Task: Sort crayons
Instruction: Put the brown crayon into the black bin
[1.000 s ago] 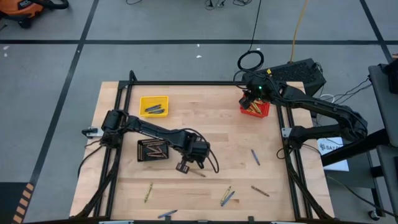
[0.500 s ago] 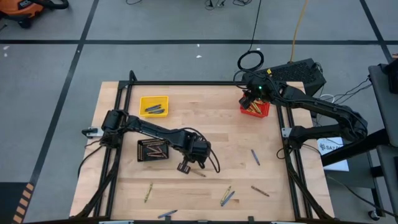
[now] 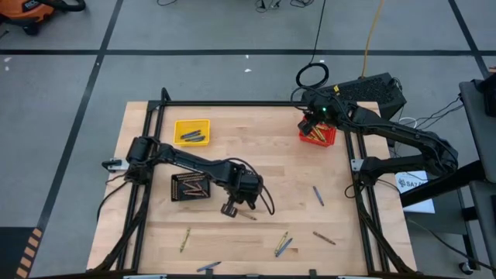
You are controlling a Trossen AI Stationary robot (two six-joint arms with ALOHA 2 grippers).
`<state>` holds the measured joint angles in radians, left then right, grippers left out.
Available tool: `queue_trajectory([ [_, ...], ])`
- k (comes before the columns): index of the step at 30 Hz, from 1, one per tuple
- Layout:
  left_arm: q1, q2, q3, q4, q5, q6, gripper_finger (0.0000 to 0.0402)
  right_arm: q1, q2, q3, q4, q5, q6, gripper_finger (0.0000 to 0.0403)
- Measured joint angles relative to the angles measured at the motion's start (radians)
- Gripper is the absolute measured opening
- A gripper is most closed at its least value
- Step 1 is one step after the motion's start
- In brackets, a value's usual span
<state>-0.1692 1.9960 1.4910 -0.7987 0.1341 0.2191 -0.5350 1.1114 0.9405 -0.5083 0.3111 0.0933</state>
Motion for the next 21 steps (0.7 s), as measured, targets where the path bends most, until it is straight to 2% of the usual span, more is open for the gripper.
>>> queue_trajectory([
  [3, 0.001, -0.002, 0.0, 0.068, 0.115, 0.02, 0.0, 0.0, 0.0, 0.0, 0.001, 0.0, 0.0, 0.0096],
  [7, 0.015, -0.002, 0.0, 0.164, 0.162, -0.002, 0.0, 0.0, 0.0, 0.0, 0.0, 0.0, 0.0, 0.0096],
  [10, 0.021, -0.002, 0.0, 0.214, 0.08, 0.0, 0.0, 0.0, 0.0, 0.0, 0.0, 0.0, 0.0, 0.0096],
  [16, 0.018, -0.002, 0.0, 0.25, -0.192, 0.004, 0.0, 0.0, 0.0, 0.0, -0.001, 0.0, 0.0, 0.0096],
  [18, 0.02, -0.002, 0.0, 0.246, -0.24, 0.003, 0.0, 0.0, 0.0, 0.0, -0.002, 0.0, 0.0, 0.0096],
  [21, 0.017, -0.002, 0.0, 0.235, -0.252, 0.0, 0.0, 0.0, 0.0, 0.0, -0.006, 0.0, 0.0, 0.0096],
])
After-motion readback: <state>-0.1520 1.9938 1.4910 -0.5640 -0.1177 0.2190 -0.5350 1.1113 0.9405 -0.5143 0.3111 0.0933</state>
